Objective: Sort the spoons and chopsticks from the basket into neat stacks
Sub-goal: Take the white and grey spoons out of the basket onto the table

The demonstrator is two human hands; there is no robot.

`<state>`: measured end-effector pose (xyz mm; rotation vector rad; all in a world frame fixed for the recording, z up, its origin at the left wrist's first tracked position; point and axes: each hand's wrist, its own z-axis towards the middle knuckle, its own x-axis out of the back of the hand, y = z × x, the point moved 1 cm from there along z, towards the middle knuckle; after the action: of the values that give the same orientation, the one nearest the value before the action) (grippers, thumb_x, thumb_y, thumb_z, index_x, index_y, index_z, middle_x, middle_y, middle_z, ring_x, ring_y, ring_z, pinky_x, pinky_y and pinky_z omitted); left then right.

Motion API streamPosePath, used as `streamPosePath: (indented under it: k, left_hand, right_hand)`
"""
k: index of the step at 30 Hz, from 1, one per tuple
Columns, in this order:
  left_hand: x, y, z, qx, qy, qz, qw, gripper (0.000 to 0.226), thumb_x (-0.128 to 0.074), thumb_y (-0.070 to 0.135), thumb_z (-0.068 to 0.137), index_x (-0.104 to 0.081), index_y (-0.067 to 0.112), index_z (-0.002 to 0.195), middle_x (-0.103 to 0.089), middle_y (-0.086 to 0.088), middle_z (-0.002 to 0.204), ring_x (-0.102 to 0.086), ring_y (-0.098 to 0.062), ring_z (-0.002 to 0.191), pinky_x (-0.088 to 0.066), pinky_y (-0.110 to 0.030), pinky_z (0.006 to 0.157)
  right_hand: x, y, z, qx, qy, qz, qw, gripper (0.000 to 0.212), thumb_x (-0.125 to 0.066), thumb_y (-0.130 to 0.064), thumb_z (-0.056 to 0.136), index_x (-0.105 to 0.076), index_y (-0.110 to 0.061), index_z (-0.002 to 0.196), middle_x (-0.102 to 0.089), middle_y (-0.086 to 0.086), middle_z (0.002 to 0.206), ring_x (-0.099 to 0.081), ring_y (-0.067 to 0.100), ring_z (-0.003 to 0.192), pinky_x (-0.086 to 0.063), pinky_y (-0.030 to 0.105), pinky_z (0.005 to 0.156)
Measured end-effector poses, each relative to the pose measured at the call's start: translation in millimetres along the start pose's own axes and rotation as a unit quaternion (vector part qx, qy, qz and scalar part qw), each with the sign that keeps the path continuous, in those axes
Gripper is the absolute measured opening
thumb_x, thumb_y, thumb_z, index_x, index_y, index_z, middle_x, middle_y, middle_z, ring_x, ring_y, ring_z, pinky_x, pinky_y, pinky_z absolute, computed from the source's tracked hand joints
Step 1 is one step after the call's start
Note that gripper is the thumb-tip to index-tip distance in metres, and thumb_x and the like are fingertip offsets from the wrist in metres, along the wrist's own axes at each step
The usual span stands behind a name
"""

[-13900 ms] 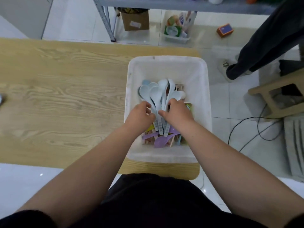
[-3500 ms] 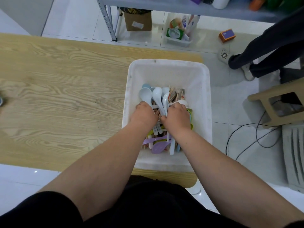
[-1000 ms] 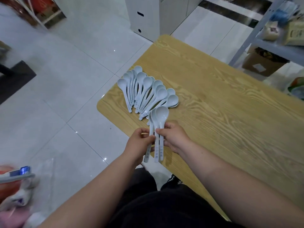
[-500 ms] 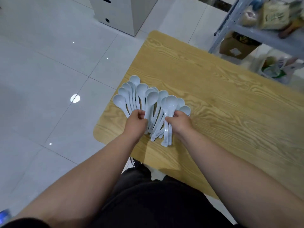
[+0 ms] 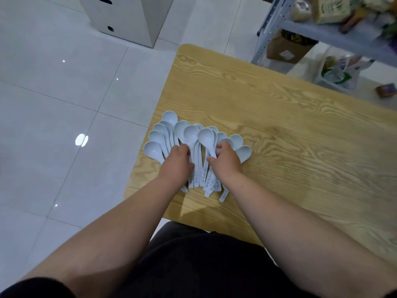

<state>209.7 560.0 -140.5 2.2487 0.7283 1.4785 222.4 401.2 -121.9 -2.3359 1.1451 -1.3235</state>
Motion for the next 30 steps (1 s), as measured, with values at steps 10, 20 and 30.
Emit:
streamPosePath:
  k: [10,20,30]
  left_hand:
    - [-2.7,-18.0,-13.3,-0.206,0.034,0.162,0.964,0.057,-0.070,-0.004,0.061,-0.063,-0.001,0.118,-0.060,-0.023,0.120,-0.058,-0.042,0.106,-0.053,-0.052,0.089]
    - [2.3,-10.4,-21.6,-0.179,-0.032,0.159,0.970,0.067,-0.068,0.006,0.078,-0.048,0.002,0.142,-0.049,-0.022,0.144,-0.045,-0.038,0.134,-0.041,-0.045,0.108]
    - [2.9,43.5,-78.3,-0.166,-0.094,-0.084,0.978,0.040,-0.062,0.016,0.091,-0.059,0.025,0.130,-0.061,0.010,0.111,-0.059,-0.006,0.104,-0.048,-0.026,0.091]
  right_hand:
    - [-3.8,8.5,-11.1,0.136,0.012,-0.161,0.977,0.035,-0.055,-0.023,0.101,-0.050,-0.023,0.136,-0.048,0.004,0.131,-0.047,0.024,0.118,-0.045,0.034,0.086]
    - [3.1,19.2,-26.3,0.191,-0.035,-0.185,0.963,0.052,-0.051,-0.016,0.098,-0.043,-0.020,0.149,-0.043,-0.002,0.150,-0.035,0.020,0.140,-0.033,0.032,0.113]
    - [77.7,93.0,-115.5,0.089,-0.009,0.014,0.996,0.031,-0.061,-0.024,0.096,-0.064,-0.023,0.127,-0.064,-0.007,0.121,-0.060,0.002,0.109,-0.050,0.027,0.096]
